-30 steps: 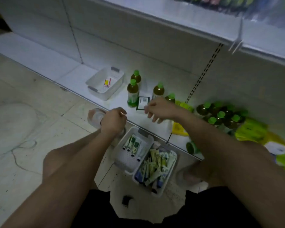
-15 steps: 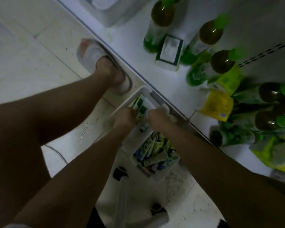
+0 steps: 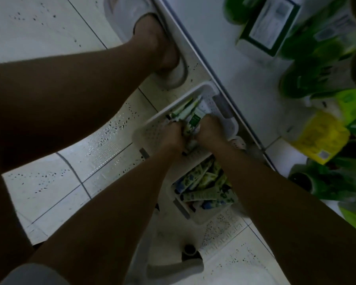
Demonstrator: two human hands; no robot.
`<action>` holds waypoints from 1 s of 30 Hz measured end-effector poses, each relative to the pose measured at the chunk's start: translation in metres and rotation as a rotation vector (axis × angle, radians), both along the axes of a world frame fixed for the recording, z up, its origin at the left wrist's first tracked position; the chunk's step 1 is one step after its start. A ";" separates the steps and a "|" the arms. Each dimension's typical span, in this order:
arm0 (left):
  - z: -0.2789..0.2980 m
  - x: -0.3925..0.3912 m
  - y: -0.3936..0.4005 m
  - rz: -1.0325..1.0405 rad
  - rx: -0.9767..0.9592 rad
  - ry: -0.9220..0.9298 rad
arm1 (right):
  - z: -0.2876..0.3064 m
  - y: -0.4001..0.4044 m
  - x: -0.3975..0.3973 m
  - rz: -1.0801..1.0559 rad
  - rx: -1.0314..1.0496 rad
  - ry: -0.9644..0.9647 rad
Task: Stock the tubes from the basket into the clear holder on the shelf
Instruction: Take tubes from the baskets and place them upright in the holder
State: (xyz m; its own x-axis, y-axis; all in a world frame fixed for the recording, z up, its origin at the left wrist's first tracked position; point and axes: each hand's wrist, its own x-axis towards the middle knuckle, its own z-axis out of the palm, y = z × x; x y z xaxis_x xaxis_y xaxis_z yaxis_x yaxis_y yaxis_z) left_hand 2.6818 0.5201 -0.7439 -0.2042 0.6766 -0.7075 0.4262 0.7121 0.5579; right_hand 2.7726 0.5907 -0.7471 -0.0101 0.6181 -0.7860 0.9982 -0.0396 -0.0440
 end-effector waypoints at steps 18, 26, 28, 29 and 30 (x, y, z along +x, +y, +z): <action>0.200 -0.046 0.000 -0.031 0.291 -0.333 | 0.243 -0.014 0.050 -0.668 -0.121 0.932; 0.334 -0.038 0.000 -0.124 0.527 -0.448 | 0.364 -0.041 0.072 -0.819 0.021 1.264; 0.369 -0.032 0.001 -0.163 0.598 -0.456 | 0.397 -0.047 0.076 -0.693 0.115 1.222; 0.386 -0.028 0.000 -0.173 0.635 -0.459 | 0.413 -0.050 0.077 -0.616 0.179 1.189; 0.401 -0.024 -0.001 -0.180 0.672 -0.463 | 0.429 -0.053 0.079 -0.538 0.252 1.147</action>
